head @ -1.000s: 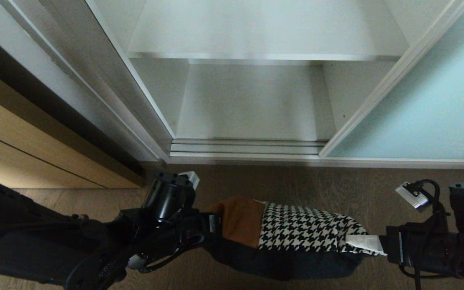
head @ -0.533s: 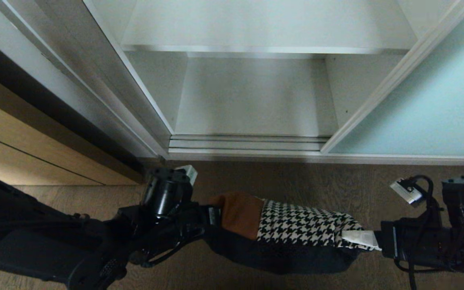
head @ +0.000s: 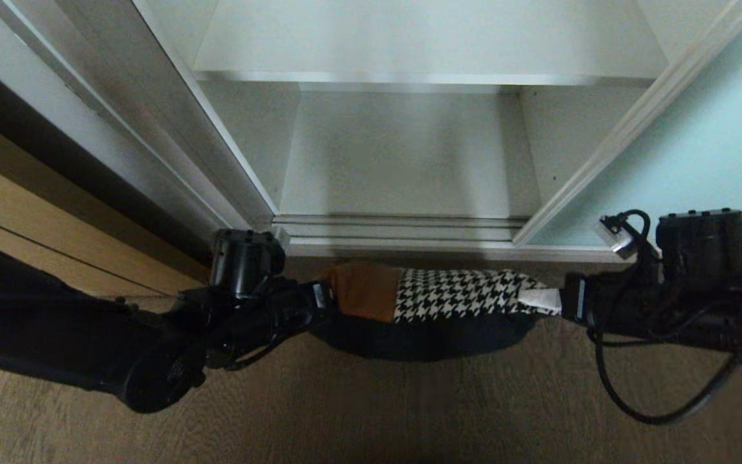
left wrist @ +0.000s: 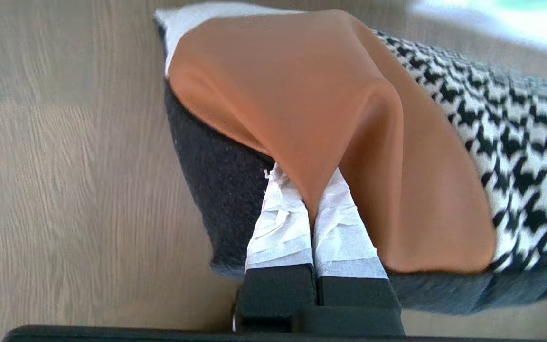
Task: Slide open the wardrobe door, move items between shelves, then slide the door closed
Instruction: Place the pillow on the lower shelf
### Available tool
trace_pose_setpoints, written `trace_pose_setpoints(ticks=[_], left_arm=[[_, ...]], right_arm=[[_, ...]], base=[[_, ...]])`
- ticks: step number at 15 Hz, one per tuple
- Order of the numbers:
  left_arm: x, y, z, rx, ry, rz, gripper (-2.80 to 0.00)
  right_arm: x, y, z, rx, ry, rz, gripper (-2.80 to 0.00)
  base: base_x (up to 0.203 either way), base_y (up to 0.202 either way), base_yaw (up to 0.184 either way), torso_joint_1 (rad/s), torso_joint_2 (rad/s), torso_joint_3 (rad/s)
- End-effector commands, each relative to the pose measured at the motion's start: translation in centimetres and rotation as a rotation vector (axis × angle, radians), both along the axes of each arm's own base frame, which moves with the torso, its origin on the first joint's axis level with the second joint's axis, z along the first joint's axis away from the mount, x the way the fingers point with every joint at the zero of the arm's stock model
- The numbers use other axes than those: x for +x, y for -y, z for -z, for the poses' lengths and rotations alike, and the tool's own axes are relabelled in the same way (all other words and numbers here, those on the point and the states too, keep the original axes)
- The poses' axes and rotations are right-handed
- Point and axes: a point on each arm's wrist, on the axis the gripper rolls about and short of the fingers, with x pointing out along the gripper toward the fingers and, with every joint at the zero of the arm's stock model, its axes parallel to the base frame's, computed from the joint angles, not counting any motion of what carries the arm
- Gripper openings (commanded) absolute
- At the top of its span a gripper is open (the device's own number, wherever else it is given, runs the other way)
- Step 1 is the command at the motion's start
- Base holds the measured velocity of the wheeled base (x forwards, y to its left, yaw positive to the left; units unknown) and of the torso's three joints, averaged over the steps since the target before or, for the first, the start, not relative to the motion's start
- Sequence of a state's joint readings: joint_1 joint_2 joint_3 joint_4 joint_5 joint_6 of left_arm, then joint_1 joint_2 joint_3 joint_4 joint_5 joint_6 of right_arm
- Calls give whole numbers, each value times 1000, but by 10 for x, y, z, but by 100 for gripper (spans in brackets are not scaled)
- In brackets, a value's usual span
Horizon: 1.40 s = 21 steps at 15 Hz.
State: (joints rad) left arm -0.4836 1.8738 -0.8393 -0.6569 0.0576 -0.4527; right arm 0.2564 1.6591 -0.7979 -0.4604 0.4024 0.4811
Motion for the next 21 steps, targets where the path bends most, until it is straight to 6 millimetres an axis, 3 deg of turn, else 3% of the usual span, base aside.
trace_pose_setpoints(ticks=[1, 5, 11, 14, 16, 21], left_arm=[[7, -1, -10, -23, 38, -12, -280], [18, 4, -36, -64, 130, -12, -280], [34, 4, -90, -82, 333, -18, -280], [61, -5, -119, -107, 449, -65, -280], [89, -9, -94, -74, 414, -96, -280], [152, -12, 39, 12, 256, -135, -280]], right_arm=[[27, -7, -11, 10, 52, 10, -280], [42, -10, -50, 34, 201, 14, -280], [40, -7, -95, 67, 352, 16, -280], [50, -3, -113, 86, 432, 31, -280], [71, -2, -93, 74, 384, 31, -280], [147, -11, 25, 36, 225, 40, -280]], base=[[0, 0, 0, 0, 0, 0], [0, 0, 0, 0, 0, 0], [0, 0, 0, 0, 0, 0], [0, 0, 0, 0, 0, 0], [0, 0, 0, 0, 0, 0], [0, 0, 0, 0, 0, 0]])
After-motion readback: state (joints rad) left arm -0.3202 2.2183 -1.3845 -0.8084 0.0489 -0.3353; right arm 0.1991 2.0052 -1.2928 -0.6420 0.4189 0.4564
